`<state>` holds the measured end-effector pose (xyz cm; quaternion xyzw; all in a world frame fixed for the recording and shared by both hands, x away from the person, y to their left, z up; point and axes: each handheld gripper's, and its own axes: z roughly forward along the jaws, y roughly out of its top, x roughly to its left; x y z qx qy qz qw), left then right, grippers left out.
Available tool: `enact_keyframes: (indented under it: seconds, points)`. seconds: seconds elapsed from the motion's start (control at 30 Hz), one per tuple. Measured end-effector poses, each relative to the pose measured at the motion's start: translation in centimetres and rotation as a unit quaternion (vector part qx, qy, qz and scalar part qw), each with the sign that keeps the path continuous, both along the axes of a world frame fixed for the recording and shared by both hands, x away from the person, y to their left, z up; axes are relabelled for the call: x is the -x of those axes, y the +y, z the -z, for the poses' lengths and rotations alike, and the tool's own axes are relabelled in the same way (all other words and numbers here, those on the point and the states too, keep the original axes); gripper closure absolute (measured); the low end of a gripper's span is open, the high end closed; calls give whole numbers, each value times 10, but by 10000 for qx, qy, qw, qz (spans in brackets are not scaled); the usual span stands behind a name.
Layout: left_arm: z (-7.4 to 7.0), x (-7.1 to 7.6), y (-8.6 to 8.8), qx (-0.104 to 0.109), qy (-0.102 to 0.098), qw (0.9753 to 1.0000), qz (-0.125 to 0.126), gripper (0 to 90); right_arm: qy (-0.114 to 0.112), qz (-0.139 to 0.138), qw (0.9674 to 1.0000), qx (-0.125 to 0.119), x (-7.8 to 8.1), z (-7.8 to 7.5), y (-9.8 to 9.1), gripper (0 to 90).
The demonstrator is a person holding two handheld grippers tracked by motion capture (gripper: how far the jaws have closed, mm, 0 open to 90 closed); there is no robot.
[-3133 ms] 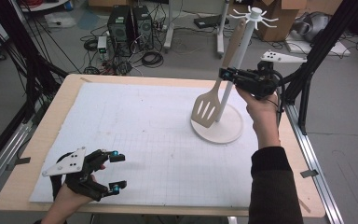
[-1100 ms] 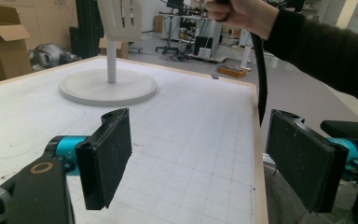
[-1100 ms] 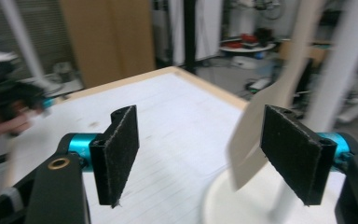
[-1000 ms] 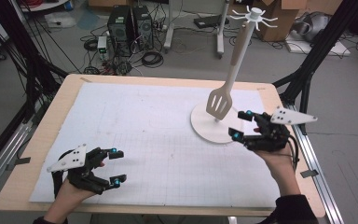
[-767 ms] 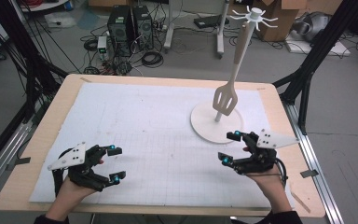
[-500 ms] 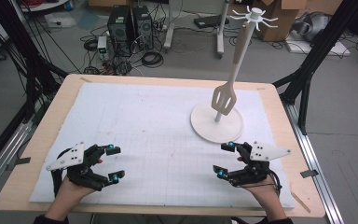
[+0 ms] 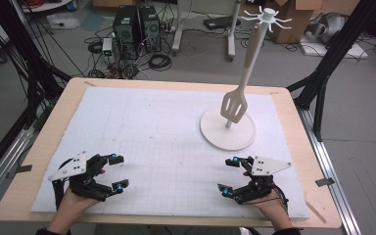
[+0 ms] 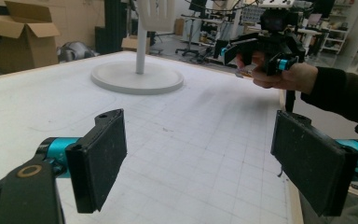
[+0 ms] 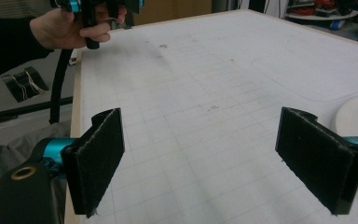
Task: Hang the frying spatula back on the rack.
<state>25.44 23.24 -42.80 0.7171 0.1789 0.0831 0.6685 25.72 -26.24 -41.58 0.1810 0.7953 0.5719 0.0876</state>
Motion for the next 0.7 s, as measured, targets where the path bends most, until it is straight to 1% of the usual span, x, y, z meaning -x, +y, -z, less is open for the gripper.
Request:
enact_keyframes:
  seconds: [0.1,0.13,0.23,0.47,0.5,0.6,0.7]
  points:
    - [1,0,1,5,27,10000,-25,185,37,18,10000,-15,-1,1,0,144]
    - [2,0,2,19,65,10000,-25,185,62,27,10000,-63,-2,2,-2,144]
    - [2,0,2,4,55,10000,-61,187,78,52,9999,-88,-3,2,-3,144]
    - [1,1,1,19,47,10000,-47,187,144,94,9997,-181,-5,2,-7,144]
    - [1,1,1,8,40,10000,-40,187,209,84,9996,-167,-4,2,-8,144]
    - [1,1,1,-13,40,10000,-36,187,149,126,9996,-191,-6,3,-10,143]
    - [2,1,0,-20,53,10000,-32,188,185,144,9995,-213,-6,2,-11,144]
